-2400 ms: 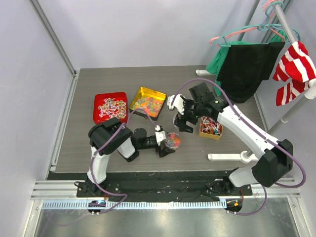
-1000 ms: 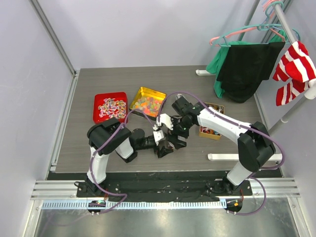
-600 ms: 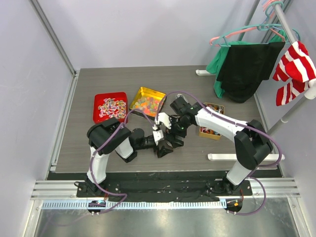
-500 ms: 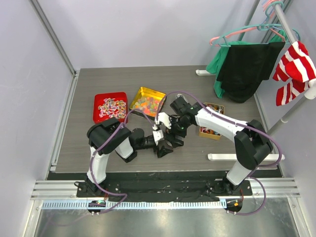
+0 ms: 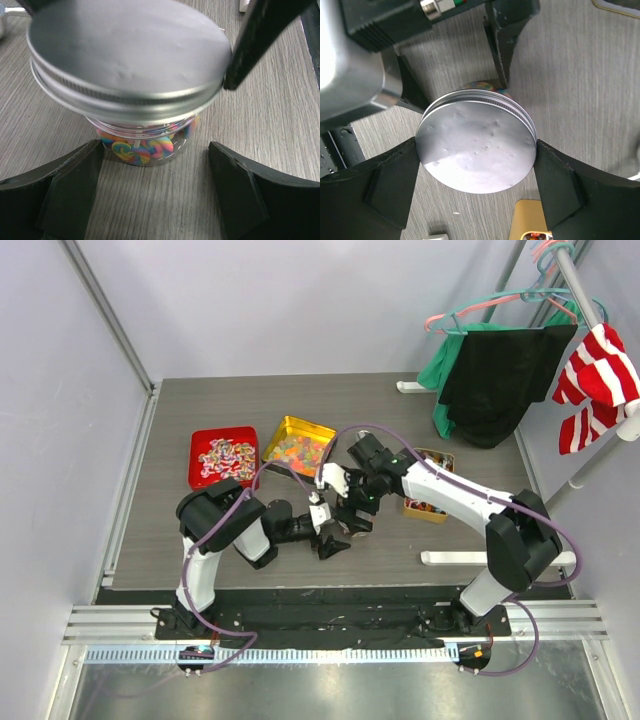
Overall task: Pack the candies
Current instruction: Close the bottle lid on the packing bottle.
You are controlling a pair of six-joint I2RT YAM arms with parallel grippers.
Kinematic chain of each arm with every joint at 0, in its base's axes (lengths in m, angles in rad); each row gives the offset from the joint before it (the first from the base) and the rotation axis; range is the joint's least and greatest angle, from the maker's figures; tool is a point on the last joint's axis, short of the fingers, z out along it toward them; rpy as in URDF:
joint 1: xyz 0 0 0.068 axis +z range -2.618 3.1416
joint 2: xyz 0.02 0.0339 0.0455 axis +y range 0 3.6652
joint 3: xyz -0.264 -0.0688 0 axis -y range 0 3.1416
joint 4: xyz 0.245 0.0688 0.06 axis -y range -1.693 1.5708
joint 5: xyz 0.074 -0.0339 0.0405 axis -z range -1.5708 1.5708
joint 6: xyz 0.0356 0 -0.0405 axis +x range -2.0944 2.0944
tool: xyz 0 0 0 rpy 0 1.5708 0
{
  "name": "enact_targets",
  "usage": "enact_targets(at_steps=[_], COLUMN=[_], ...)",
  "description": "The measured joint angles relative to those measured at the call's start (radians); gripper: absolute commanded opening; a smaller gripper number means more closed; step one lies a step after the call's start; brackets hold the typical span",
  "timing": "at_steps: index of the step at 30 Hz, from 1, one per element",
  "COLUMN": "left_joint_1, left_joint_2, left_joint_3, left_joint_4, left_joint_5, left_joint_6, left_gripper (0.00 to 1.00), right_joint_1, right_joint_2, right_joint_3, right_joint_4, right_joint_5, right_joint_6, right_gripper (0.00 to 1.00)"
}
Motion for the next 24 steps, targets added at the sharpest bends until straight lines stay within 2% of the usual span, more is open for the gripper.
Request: enact_targets(at_steps=[24], left_joint_1=[0.002], left_joint_2=[0.002], left_joint_3=[0.002], left_joint_4=[0.000], left_joint_5=[0.000], left_joint_6=[-0.004], left_gripper=[0.89], right_joint_1=[-0.040], right_joint_2=[-0.015], right_joint_3=[-0.038], right_joint_4=[0.007], right_joint_5=[0.003], right_joint_6=[-0.004], right_gripper=[0.58])
